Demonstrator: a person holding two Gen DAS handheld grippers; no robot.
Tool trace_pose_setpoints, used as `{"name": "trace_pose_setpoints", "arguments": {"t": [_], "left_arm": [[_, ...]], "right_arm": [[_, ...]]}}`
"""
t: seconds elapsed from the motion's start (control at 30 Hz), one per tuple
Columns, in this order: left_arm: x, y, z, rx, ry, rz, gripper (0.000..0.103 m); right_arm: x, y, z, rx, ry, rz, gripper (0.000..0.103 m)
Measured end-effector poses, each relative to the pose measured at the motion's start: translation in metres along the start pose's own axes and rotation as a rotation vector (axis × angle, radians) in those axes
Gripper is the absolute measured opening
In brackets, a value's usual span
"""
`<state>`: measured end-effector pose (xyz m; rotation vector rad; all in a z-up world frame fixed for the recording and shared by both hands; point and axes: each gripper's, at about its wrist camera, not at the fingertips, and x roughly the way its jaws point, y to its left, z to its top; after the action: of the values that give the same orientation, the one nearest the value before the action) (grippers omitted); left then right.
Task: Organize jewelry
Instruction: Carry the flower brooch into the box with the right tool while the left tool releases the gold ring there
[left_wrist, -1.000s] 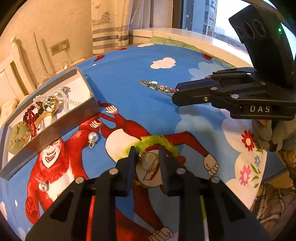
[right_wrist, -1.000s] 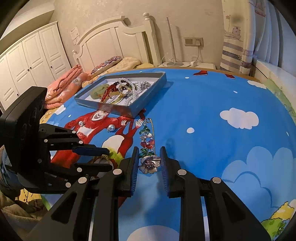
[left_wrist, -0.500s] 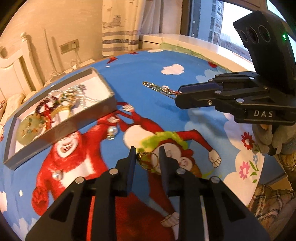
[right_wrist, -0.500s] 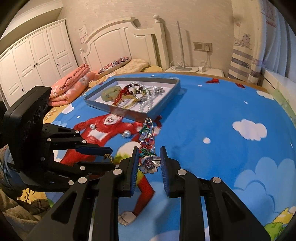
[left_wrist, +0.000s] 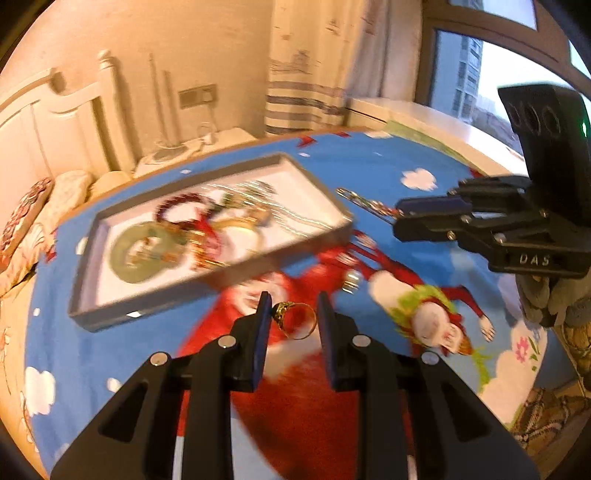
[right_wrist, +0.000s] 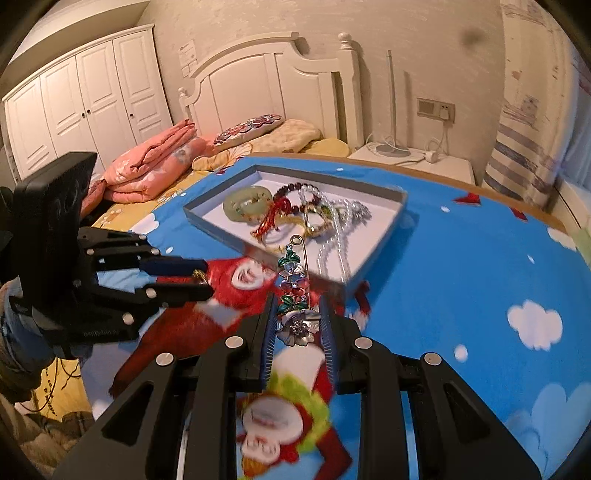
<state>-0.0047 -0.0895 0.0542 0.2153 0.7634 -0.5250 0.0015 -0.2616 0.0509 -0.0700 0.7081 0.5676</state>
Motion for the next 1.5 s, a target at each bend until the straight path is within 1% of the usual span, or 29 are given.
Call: {"name": "trace_pose_setpoints", "arguments": {"t": [0.17,0.3,0.4,0.53,0.6,0.7,0.8,0.9,1.0,1.07,1.1,1.17,1.2,1.23,1.27,1.3,1.33,1.37,1.5], "left_arm": [[0.000,0.054,0.022,-0.084,-0.021,0.023,0.025],[0.006,0.097,0.044,-0.132,-0.035,0.056,0.025],[0.016,0.122,0.061,-0.155,-0.047,0.084,0.025],[0.035,0.152,0.079,-0.194,-0.050,0.100,0.025],[0.049,0.163,0.085,-0.198,-0.035,0.115,0.025],[0.072,0.175,0.091,-0.199,-0.003,0.128,0.025],[0.095,0.187,0.092,-0.211,0.038,0.149,0.025],[0.112,0.199,0.091,-0.223,0.070,0.152,0.025],[0.119,0.205,0.094,-0.223,0.090,0.131,0.025],[0.122,0.207,0.096,-0.208,0.109,0.158,0.025],[0.124,0.207,0.096,-0.208,0.121,0.162,0.027],[0.127,0.209,0.096,-0.213,0.138,0.155,0.035],[0.127,0.209,0.097,-0.215,0.136,0.158,0.043],[0.125,0.210,0.097,-0.218,0.128,0.163,0.053],[0.121,0.209,0.097,-0.222,0.115,0.174,0.057],[0.118,0.209,0.096,-0.225,0.106,0.183,0.064],[0.113,0.208,0.095,-0.231,0.091,0.195,0.069],[0.107,0.206,0.094,-0.236,0.077,0.200,0.071],[0.074,0.195,0.085,-0.234,0.006,0.235,0.085]], "right_arm": [[0.021,-0.007,0.023,0.004,0.005,-0.023,0.024],[0.038,-0.014,0.037,0.025,0.011,-0.063,0.024],[0.054,-0.022,0.046,0.049,0.027,-0.106,0.024],[0.074,-0.030,0.051,0.086,0.054,-0.179,0.024],[0.082,-0.034,0.052,0.107,0.065,-0.189,0.024],[0.092,-0.039,0.052,0.128,0.081,-0.228,0.024],[0.099,-0.041,0.052,0.146,0.087,-0.232,0.024],[0.104,-0.041,0.054,0.140,0.094,-0.248,0.024],[0.108,-0.043,0.056,0.148,0.094,-0.252,0.024],[0.110,-0.043,0.057,0.148,0.094,-0.264,0.024],[0.111,-0.042,0.058,0.149,0.095,-0.266,0.024],[0.112,-0.041,0.059,0.151,0.097,-0.266,0.025],[0.112,-0.041,0.059,0.152,0.099,-0.266,0.025],[0.111,-0.041,0.060,0.156,0.101,-0.262,0.027],[0.109,-0.042,0.059,0.166,0.101,-0.254,0.033],[0.105,-0.042,0.059,0.175,0.097,-0.240,0.034],[0.103,-0.042,0.058,0.177,0.095,-0.233,0.036],[0.098,-0.041,0.057,0.178,0.086,-0.230,0.037],[0.071,-0.037,0.049,0.176,0.033,-0.202,0.038]]}}
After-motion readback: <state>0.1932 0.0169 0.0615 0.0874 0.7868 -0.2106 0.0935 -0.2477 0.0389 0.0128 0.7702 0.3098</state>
